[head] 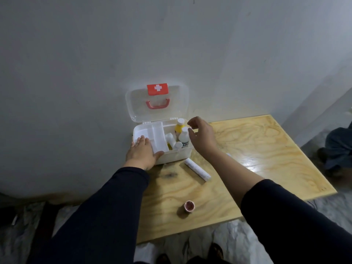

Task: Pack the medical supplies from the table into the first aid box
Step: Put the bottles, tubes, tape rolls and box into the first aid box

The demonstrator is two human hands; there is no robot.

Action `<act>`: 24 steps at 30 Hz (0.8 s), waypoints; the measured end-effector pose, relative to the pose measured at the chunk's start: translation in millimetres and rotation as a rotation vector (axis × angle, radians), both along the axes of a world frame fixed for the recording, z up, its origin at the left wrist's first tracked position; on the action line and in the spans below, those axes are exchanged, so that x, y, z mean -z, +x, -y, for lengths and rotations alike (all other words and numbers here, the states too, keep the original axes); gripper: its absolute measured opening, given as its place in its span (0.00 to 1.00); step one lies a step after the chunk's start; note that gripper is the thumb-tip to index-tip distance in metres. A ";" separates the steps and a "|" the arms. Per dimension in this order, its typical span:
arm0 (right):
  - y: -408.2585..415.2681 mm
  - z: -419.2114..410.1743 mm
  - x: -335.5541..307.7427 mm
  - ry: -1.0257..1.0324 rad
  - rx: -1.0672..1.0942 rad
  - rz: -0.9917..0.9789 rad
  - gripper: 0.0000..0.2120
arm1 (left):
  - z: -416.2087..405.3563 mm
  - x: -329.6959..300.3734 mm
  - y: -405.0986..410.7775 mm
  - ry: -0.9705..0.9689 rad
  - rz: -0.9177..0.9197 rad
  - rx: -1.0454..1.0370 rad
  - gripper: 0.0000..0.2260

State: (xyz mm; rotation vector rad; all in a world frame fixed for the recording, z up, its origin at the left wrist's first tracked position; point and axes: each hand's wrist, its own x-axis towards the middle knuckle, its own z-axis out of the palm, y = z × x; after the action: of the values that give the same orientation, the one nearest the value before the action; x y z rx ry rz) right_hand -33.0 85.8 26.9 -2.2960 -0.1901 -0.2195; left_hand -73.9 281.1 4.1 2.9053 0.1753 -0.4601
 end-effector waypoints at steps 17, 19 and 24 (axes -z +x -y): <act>-20.2 90.2 99.4 -0.588 -0.034 -0.285 0.17 | -0.1 9.2 -1.4 0.040 0.015 0.009 0.37; -19.3 75.7 97.6 -0.558 -0.055 -0.259 0.17 | 0.2 8.9 -1.9 0.034 0.015 0.008 0.37; -21.6 39.1 88.4 -0.495 -0.098 -0.330 0.19 | 0.4 8.6 -2.6 0.025 0.027 0.003 0.38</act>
State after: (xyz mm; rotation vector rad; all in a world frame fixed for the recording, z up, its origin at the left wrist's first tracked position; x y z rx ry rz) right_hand -54.6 46.6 -61.5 -2.7596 -0.2019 0.2902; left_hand -76.6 280.7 -4.5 2.9350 0.1742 -0.4220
